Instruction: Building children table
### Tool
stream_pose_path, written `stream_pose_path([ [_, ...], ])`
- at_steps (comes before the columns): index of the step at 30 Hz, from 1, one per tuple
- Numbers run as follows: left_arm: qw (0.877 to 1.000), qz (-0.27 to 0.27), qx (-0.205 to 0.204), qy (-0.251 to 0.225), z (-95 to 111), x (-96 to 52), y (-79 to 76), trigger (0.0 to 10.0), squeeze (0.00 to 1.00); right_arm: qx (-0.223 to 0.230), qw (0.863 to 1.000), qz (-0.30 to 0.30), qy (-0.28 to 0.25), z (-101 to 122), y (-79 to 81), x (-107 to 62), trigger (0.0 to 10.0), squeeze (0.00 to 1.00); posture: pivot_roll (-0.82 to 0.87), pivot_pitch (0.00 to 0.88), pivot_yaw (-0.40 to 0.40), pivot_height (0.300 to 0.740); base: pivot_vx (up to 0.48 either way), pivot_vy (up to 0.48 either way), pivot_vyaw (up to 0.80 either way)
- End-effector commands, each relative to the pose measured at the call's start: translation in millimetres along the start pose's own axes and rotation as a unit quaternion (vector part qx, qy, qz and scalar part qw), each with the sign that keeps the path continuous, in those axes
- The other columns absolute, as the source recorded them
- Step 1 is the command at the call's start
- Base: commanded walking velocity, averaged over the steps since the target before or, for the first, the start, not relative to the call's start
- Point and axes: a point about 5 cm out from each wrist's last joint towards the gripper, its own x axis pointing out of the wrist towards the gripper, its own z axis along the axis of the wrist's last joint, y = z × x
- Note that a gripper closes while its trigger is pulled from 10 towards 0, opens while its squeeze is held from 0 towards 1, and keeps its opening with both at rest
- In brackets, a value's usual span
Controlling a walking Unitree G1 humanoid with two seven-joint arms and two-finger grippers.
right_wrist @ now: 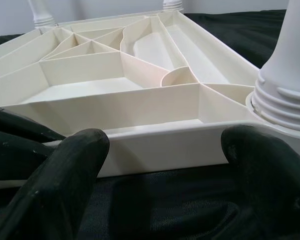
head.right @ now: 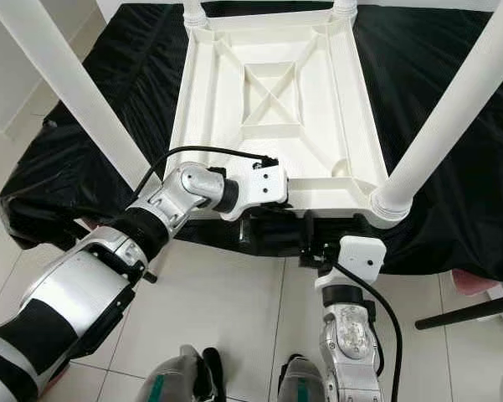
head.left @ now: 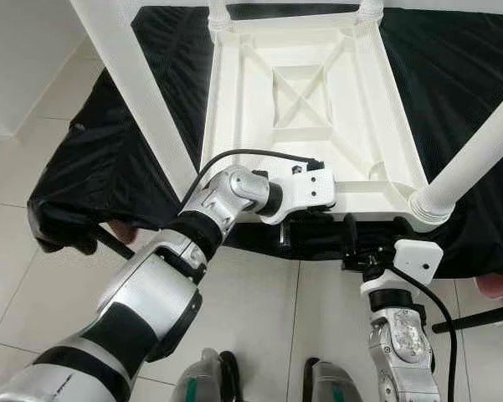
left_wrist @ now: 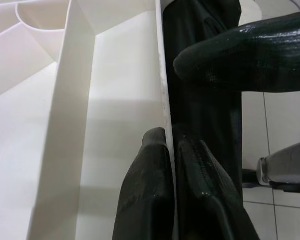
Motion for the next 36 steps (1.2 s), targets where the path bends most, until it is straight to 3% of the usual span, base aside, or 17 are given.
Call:
stream_pose_path([
  [1, 0.989, -0.145, -0.021, -0.02, -8, 9.5, -28.1, 10.0, 0.0, 0.0, 1.0, 0.0, 0.009, -5, -0.3, -1.7, 10.0, 0.0, -0.11, 0.167, 0.131, 0.74, 0.0, 0.0, 0.0],
  [16, 0.991, -0.133, -0.021, -0.01, -7, 8.3, -24.4, 10.0, 0.0, 0.006, 1.0, 0.005, 0.002, -3, 1.9, -0.5, 10.0, 0.0, -0.1, 0.164, 0.133, 0.74, 0.0, 0.0, 0.0],
  [17, 0.991, -0.128, -0.027, -0.007, -8, 8.7, -23.8, 10.0, 0.81, 0.007, 1.0, 0.005, 0.002, -3, 2.0, -0.8, 10.0, 0.0, -0.1, 0.165, 0.133, 0.74, 0.0, 0.0, 0.0],
  [18, 0.991, -0.128, -0.027, -0.007, -8, 8.7, -23.8, 10.0, 0.81, 0.007, 1.0, 0.005, 0.002, -3, 2.0, -0.8, 10.0, 0.0, -0.1, 0.165, 0.133, 0.74, 0.0, 0.0, 0.0],
  [19, 0.992, -0.124, -0.033, -0.006, -8, 8.9, -23.2, 10.0, 0.93, 0.007, 1.0, 0.005, 0.003, -3, 2.0, -1.1, 10.0, 0.0, -0.1, 0.164, 0.133, 0.74, 0.0, 0.0, 0.0],
  [22, 0.992, -0.123, -0.038, -0.007, -8, 9.0, -22.7, 10.0, 0.93, 0.007, 1.0, 0.005, 0.003, -3, 2.0, -1.2, 10.0, 0.0, -0.1, 0.164, 0.133, 0.74, 0.0, 0.0, 0.0],
  [23, 0.992, -0.121, -0.04, -0.015, -6, 8.3, -21.2, 10.0, 1.0, 0.006, 1.0, 0.005, 0.003, -3, 2.1, -1.5, 10.0, 0.0, -0.1, 0.163, 0.132, 0.74, 0.0, 0.0, 0.0],
  [28, 0.994, -0.103, -0.009, -0.028, 4, 0.1, -11.0, 10.0, 1.0, 0.007, 1.0, 0.006, 0.003, -3, 2.2, -1.3, 10.0, 0.0, -0.09, 0.165, 0.129, 0.74, 0.0, 0.0, 0.0],
  [29, 0.995, -0.091, 0.002, -0.032, 8, -4.6, -6.3, 10.0, 0.65, 0.007, 1.0, 0.007, 0.003, -4, 2.8, -1.2, 10.0, 0.0, -0.09, 0.167, 0.129, 0.74, 0.0, 0.0, 0.0],
  [32, 0.996, -0.083, 0.008, -0.035, 11, -7.7, -3.4, 10.0, 0.65, 0.008, 1.0, 0.008, 0.003, -3, 3.3, -1.0, 10.0, 0.0, -0.09, 0.167, 0.129, 0.74, 0.0, 0.0, 0.0],
  [33, 0.996, -0.078, 0.016, -0.042, 15, -11.8, -1.3, 10.0, 0.0, 0.009, 1.0, 0.009, 0.003, -3, 3.7, -0.7, 10.0, 0.0, -0.08, 0.167, 0.126, 0.74, 0.0, 0.0, 0.0],
  [36, 0.996, -0.069, 0.025, -0.058, 21, -16.8, 0.5, 10.0, 0.0, 0.01, 1.0, 0.01, 0.002, -3, 3.9, -0.1, 10.0, 0.0, -0.07, 0.166, 0.123, 0.74, 0.0, 0.0, 0.0],
])
